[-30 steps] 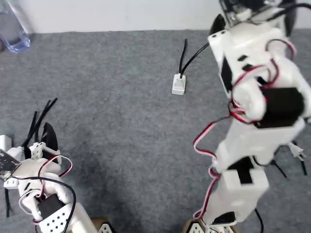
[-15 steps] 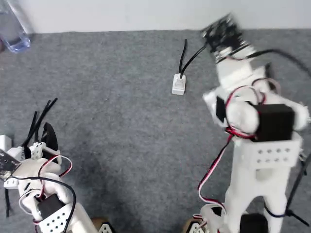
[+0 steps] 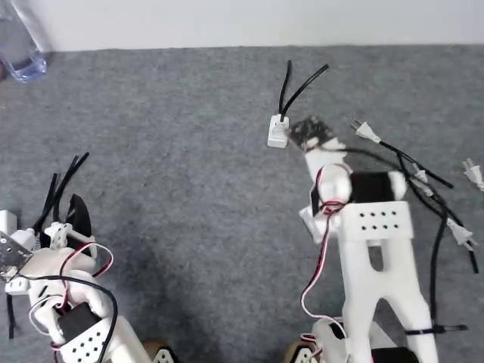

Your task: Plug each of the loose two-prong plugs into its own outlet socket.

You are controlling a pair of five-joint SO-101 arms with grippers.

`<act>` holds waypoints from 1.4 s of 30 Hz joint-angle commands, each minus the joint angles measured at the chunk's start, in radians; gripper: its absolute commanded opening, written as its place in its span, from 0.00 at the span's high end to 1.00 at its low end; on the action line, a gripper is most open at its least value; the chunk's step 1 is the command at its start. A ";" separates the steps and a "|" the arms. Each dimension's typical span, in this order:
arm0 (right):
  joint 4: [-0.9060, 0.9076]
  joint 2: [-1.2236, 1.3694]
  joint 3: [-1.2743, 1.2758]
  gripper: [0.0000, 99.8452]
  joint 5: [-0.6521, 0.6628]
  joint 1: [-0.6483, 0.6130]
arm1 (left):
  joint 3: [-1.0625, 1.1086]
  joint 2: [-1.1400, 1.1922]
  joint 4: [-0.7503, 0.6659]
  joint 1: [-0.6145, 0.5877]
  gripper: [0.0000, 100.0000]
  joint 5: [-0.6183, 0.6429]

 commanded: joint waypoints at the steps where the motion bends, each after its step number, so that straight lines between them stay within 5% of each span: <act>1: -0.107 -0.028 0.101 0.56 -0.011 0.010 | -0.005 -0.006 0.002 0.009 0.67 0.006; 18: -0.558 -0.019 0.548 0.56 -0.011 0.007 | -0.007 -0.006 0.054 0.000 0.67 -0.008; 22: -0.616 -0.019 0.589 0.56 -0.006 0.008 | -0.108 -0.008 0.183 -0.092 0.68 -0.192; 27: -0.624 -0.019 0.589 0.56 -0.005 0.005 | -0.308 -0.008 0.519 -0.195 0.68 -0.258; 35: -0.624 -0.019 0.591 0.56 -0.005 0.008 | -0.332 -0.005 0.419 -0.196 0.68 -0.706; 42: -0.624 -0.019 0.592 0.56 -0.003 0.005 | -0.509 0.003 0.651 -0.193 0.68 -0.865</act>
